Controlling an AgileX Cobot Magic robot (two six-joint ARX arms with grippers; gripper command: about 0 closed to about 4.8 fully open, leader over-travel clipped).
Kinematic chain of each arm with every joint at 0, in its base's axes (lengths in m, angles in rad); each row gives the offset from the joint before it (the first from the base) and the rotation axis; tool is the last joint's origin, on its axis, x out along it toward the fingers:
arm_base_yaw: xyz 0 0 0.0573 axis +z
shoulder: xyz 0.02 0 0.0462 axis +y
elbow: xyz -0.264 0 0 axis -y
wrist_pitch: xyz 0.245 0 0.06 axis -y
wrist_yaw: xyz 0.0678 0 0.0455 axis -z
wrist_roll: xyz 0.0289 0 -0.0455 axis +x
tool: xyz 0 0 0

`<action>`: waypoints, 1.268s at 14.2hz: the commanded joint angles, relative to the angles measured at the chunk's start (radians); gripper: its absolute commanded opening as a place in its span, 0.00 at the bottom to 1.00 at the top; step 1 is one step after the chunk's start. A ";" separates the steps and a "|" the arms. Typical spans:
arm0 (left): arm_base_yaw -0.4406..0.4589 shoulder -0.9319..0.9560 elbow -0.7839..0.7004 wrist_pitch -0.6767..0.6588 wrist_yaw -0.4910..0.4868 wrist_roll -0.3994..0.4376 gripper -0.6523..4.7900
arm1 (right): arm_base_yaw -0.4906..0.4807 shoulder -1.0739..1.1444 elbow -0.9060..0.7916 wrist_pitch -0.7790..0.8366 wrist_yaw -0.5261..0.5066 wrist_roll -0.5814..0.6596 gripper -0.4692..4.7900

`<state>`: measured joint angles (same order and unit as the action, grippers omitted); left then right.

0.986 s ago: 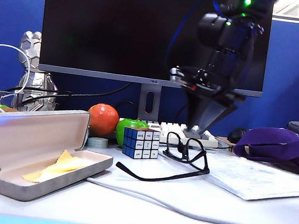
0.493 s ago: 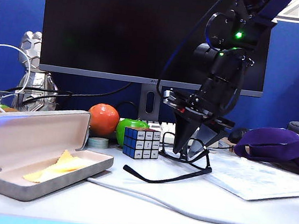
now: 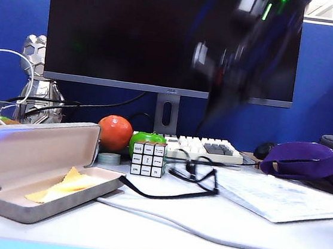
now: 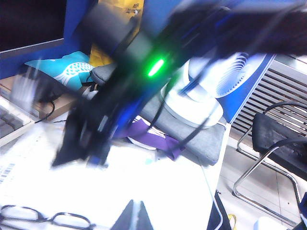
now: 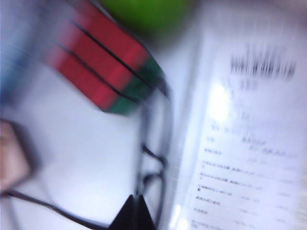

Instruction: Pick up the glasses, fold the temples of the glasses, place the glasses into the glasses case, and finally close the glasses case.

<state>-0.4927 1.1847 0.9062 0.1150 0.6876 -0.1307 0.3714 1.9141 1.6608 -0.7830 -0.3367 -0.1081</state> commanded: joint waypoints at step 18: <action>-0.001 -0.001 0.003 -0.024 -0.021 0.003 0.11 | 0.048 0.222 0.003 0.082 0.047 0.008 0.32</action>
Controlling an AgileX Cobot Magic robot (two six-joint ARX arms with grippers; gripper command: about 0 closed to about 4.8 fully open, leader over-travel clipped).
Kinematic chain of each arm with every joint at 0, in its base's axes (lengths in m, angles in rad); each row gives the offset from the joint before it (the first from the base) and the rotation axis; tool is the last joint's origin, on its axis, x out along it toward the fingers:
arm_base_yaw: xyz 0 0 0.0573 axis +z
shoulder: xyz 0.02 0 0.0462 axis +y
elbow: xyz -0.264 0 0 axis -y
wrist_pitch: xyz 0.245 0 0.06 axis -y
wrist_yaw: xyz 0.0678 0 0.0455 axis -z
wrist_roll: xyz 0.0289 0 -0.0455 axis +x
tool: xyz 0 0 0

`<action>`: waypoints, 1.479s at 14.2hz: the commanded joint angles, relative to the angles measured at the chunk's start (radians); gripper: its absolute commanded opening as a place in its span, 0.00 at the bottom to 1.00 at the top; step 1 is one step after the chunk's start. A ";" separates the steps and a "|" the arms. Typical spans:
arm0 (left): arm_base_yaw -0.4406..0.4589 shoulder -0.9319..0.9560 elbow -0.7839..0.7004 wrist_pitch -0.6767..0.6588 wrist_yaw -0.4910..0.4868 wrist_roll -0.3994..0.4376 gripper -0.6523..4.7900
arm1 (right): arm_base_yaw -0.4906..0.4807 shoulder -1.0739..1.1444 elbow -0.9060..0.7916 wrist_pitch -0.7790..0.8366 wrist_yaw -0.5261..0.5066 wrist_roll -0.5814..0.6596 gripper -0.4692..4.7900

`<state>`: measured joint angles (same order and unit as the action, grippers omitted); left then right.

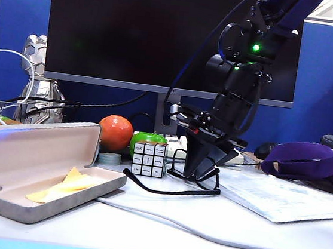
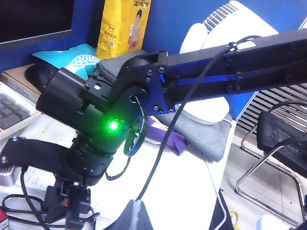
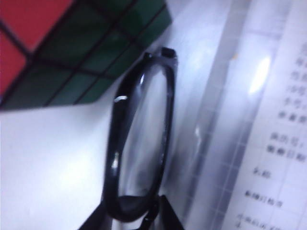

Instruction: Pick up the glasses, fold the temples of the glasses, place the glasses into the glasses case, and finally close the glasses case.

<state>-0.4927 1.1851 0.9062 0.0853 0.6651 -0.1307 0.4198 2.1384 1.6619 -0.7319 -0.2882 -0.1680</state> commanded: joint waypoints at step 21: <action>-0.001 -0.001 0.003 0.164 -0.042 0.027 0.11 | 0.019 -0.161 0.377 0.055 -0.359 0.347 0.09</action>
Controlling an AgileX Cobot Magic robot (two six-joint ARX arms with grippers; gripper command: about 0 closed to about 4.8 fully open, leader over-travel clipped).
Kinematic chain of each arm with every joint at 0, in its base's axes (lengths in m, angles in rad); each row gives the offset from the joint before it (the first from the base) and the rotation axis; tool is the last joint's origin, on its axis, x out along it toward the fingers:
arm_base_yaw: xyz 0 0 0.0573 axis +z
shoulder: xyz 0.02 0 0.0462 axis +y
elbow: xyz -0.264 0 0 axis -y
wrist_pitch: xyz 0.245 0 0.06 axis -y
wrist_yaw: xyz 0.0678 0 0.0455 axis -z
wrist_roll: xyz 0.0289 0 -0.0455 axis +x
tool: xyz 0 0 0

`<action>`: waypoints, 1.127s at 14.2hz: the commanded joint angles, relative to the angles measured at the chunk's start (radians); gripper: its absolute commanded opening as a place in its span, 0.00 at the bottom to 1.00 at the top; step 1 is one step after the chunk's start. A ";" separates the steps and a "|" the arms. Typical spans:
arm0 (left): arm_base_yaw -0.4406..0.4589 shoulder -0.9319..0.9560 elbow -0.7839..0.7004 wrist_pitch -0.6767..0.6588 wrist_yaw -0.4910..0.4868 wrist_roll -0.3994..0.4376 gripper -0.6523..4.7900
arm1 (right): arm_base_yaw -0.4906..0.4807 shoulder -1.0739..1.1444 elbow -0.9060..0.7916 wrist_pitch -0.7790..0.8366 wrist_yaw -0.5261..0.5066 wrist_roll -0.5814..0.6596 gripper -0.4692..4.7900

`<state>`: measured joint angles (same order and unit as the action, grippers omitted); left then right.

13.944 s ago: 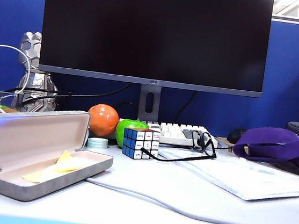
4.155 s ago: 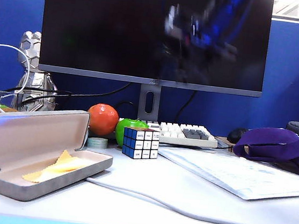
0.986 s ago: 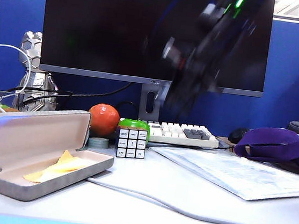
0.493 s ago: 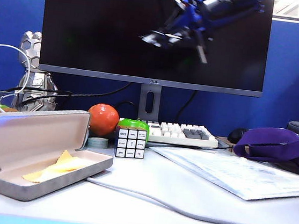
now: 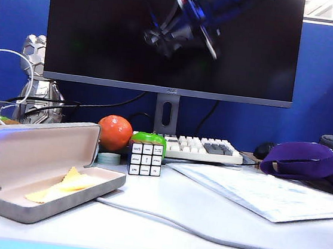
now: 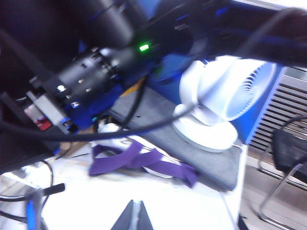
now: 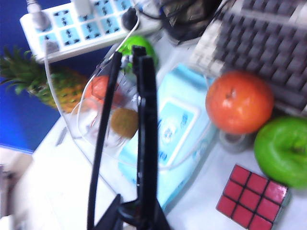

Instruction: Pick up the glasses, fold the temples of the glasses, place the glasses into the glasses case, and finally close the glasses case.

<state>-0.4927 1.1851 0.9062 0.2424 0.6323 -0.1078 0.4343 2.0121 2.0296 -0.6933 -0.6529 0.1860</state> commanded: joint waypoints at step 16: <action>0.000 -0.001 0.003 0.096 -0.058 -0.005 0.11 | 0.068 -0.160 0.009 -0.097 -0.006 -0.106 0.09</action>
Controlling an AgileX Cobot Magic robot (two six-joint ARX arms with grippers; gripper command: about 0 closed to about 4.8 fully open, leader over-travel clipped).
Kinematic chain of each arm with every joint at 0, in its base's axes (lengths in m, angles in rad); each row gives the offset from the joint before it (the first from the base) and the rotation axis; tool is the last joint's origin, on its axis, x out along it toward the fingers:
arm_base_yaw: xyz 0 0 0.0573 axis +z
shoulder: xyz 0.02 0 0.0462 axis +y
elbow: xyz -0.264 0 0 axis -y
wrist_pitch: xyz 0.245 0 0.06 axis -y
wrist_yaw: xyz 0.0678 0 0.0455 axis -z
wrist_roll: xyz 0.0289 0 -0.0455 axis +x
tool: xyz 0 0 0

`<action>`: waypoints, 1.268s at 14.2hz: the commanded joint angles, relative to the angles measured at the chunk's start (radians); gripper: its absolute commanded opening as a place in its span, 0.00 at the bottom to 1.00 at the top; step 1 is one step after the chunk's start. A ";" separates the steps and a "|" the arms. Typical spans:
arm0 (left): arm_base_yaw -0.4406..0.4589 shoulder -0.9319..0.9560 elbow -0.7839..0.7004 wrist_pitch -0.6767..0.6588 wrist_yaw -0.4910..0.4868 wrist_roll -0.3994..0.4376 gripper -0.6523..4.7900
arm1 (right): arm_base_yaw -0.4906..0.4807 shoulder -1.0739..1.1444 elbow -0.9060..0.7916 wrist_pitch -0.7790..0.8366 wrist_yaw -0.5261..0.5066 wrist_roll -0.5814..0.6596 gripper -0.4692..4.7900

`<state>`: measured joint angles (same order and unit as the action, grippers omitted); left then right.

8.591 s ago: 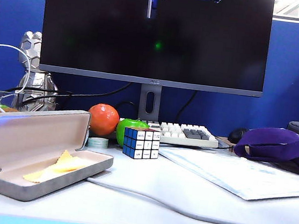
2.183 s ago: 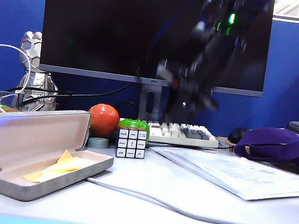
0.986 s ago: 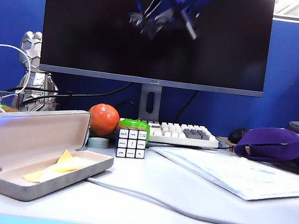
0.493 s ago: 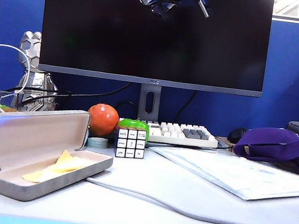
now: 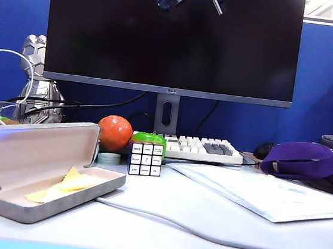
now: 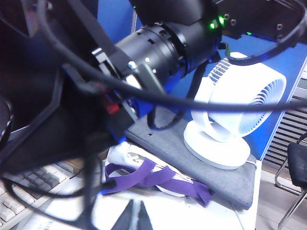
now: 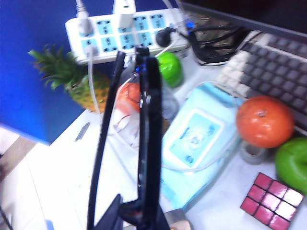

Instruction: Pick up the glasses, fold the temples of the glasses, place the glasses into the glasses case, and finally close the glasses case.

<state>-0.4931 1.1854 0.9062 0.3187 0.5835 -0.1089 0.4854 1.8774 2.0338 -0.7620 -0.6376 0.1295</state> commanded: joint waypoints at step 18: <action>0.000 -0.002 0.003 -0.069 -0.135 -0.004 0.11 | 0.025 -0.114 0.004 -0.259 -0.005 -0.191 0.09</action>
<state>-0.4927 1.1851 0.9062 0.2680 0.4660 -0.1097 0.5114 1.7702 2.0342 -1.0294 -0.6998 -0.0544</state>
